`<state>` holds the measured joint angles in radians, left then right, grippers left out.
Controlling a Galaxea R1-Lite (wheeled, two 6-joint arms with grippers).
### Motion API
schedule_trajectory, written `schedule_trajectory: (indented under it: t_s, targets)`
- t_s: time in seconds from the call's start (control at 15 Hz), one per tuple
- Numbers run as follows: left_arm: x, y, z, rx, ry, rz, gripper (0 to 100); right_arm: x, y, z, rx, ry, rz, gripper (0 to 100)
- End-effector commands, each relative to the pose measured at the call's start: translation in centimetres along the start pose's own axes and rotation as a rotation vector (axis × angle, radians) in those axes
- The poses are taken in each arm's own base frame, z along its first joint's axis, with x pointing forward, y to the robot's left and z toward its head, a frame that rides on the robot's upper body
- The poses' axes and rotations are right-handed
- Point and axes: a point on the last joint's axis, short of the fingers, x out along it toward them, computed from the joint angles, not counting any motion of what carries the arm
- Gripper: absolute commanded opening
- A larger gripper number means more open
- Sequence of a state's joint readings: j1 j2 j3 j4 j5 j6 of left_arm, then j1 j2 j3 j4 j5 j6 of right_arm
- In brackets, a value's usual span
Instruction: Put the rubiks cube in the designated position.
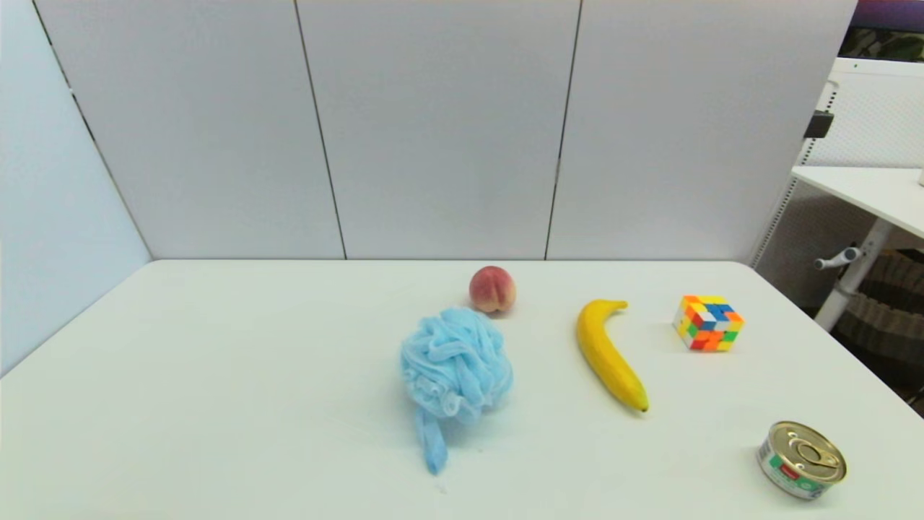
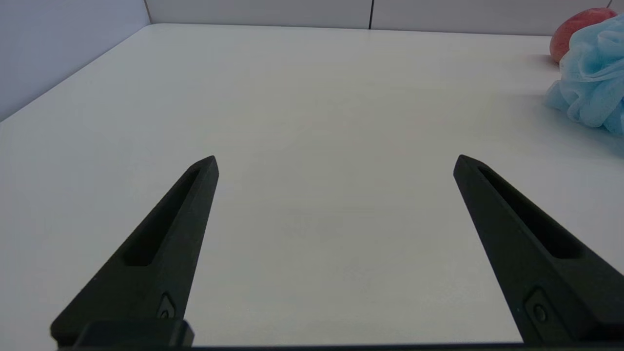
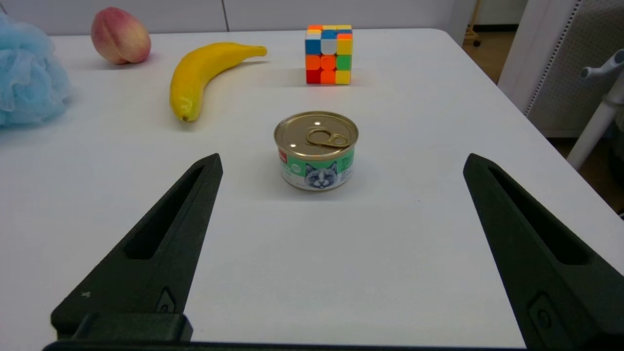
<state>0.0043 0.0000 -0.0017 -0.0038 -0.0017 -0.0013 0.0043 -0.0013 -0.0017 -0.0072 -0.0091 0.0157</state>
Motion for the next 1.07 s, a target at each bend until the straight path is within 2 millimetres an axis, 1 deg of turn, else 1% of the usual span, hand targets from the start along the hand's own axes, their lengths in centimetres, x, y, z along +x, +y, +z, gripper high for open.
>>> schedule_trajectory:
  t_s: [0.07,0.2,0.27,0.4,0.47,0.53,0.6,0.73,0.93,1.07]
  targets:
    - [0.0,0.0,0.0,0.0,-0.001,0.001,100,0.0,0.0,0.0,0.001,0.003,0.0,100]
    - [0.0,0.0,0.0,0.0,0.002,0.001,100,0.1,0.0,0.1,-0.008,0.016,0.0,100]
    - [0.0,0.0,0.0,0.0,0.002,0.001,100,0.4,0.0,1.1,-0.008,0.03,0.0,100]
    - [0.0,0.0,0.0,0.0,0.002,0.001,100,0.8,0.1,5.1,-0.006,-0.022,0.007,100]
    - [0.0,0.0,0.0,0.0,0.002,0.001,100,1.1,0.1,7.8,-0.003,-0.046,0.012,100]
    - [0.0,0.0,0.0,0.0,0.002,0.001,100,1.5,0.2,11.3,0.002,-0.082,0.015,100]
    - [0.0,0.0,0.0,0.0,-0.001,0.001,100,2.2,0.3,14.0,0.001,-0.101,0.019,100]
    - [0.0,0.0,0.0,0.0,-0.001,0.001,100,4.1,0.4,19.0,-0.003,-0.132,0.013,100]
    - [0.0,0.0,0.0,0.0,-0.001,0.001,100,8.6,0.5,25.3,0.005,-0.158,0.003,100]
    - [0.0,0.0,0.0,0.0,0.002,0.001,100,12.0,0.5,27.4,-0.004,-0.137,0.004,100]
